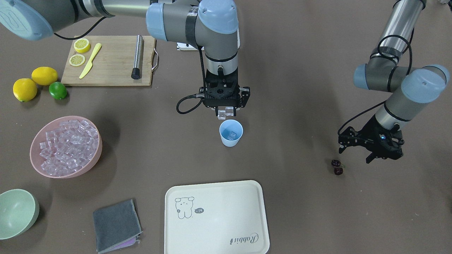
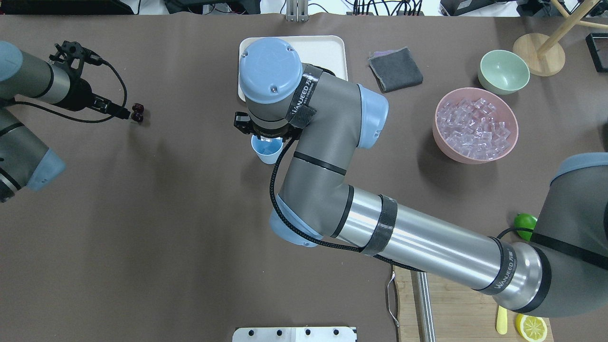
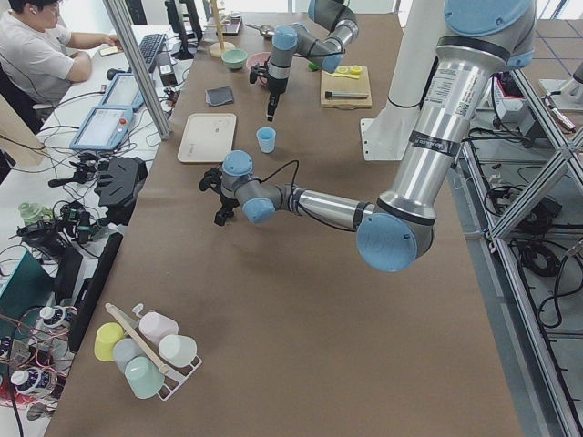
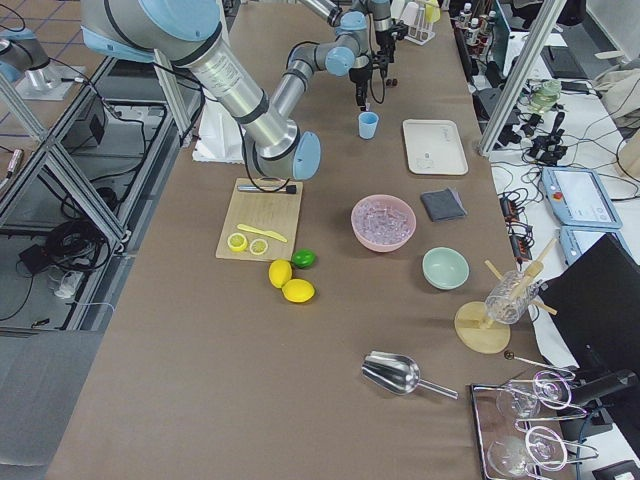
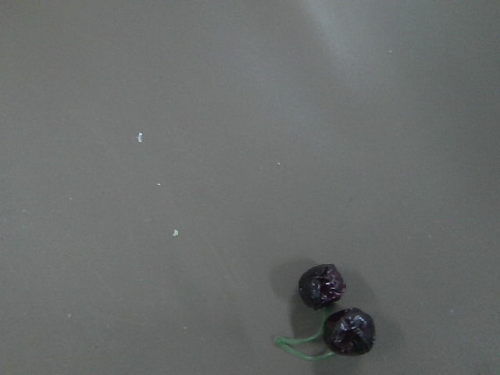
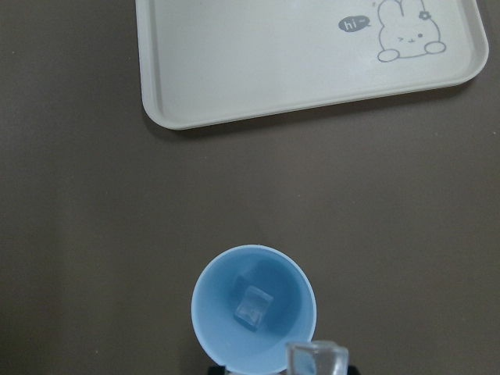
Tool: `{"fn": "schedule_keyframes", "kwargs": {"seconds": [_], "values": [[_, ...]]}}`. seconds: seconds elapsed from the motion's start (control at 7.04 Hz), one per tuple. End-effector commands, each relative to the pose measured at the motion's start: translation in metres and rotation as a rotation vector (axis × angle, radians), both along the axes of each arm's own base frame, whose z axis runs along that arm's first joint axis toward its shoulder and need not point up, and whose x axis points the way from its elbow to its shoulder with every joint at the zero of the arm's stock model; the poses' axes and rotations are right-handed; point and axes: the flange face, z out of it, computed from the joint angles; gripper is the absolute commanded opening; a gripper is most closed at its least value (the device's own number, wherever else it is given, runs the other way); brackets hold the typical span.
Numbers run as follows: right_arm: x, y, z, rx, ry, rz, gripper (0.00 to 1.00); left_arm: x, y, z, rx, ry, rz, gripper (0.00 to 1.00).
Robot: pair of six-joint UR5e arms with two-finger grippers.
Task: Put ice and cherries in cup
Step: 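Carry ice to the blue cup with right gripper while left reaches for cherries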
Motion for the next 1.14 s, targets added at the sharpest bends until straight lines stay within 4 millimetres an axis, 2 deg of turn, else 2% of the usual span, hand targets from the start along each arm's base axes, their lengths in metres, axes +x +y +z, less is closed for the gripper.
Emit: {"fn": "schedule_keyframes", "kwargs": {"seconds": [0.0, 0.14, 0.43, 0.71, 0.99], "values": [[-0.005, 0.001, 0.002, 0.005, 0.009, 0.009, 0.00, 0.026, 0.012, -0.001, -0.007, 0.006, -0.003, 0.97], [-0.005, -0.002, 0.001, 0.018, -0.011, 0.022, 0.00, 0.027, 0.009, -0.005, -0.004, 0.007, -0.004, 0.97], [-0.018, -0.012, 0.014, 0.030, -0.027, 0.044, 0.04, 0.027, 0.002, -0.006, 0.020, -0.025, -0.039, 0.97], [-0.022, -0.016, 0.021, 0.035, -0.016, 0.056, 0.09, 0.027, 0.001, 0.006, 0.010, -0.035, -0.039, 0.97], [-0.027, -0.017, 0.025, 0.038, -0.002, 0.059, 0.34, 0.028, 0.000, 0.004, 0.011, -0.034, -0.039, 0.97]]}}
